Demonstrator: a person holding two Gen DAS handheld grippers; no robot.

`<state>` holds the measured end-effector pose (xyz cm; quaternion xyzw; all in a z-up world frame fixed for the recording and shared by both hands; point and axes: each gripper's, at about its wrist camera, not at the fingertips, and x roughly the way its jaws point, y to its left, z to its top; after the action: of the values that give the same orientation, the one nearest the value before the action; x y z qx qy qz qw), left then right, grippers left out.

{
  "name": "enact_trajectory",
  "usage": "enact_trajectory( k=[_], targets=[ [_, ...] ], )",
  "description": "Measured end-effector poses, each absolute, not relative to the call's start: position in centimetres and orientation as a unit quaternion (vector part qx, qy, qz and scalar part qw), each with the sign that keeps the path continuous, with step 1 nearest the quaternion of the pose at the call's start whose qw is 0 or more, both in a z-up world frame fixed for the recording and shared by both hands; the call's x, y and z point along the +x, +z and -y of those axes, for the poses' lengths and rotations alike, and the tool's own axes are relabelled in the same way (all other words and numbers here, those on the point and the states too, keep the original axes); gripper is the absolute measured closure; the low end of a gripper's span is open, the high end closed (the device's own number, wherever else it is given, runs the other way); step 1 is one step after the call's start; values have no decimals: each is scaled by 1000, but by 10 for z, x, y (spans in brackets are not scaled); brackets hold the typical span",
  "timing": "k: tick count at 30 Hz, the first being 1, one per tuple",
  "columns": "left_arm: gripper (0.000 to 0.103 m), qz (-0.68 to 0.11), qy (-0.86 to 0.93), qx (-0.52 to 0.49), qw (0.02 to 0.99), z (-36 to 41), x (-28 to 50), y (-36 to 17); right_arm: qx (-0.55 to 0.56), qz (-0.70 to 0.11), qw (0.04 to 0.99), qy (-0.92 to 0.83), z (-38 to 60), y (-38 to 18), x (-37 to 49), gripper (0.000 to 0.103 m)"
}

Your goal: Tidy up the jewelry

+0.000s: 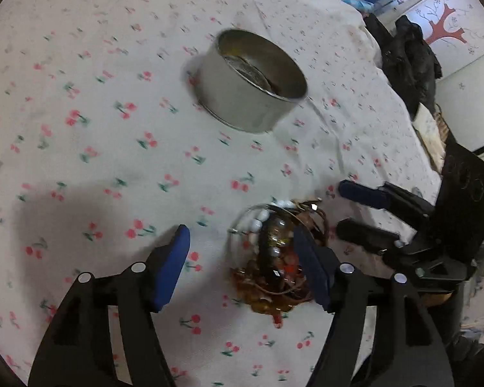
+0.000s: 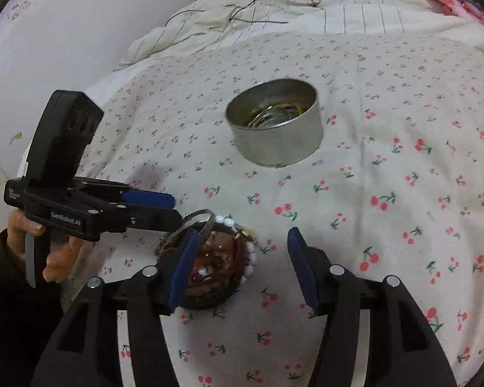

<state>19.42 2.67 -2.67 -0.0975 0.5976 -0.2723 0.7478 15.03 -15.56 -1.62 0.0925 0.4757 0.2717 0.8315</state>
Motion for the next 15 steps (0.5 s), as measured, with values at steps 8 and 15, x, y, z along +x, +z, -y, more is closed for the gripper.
enact_trajectory(
  k=[8,15],
  targets=[
    [95,-589,-295,-69,749,-12,188,-30,68,-492,825,270,140,-29,150,97],
    [99,-548,-295,-107,776,-34,196,-5,111,-467,836,265,164,-14,153,97]
  ],
)
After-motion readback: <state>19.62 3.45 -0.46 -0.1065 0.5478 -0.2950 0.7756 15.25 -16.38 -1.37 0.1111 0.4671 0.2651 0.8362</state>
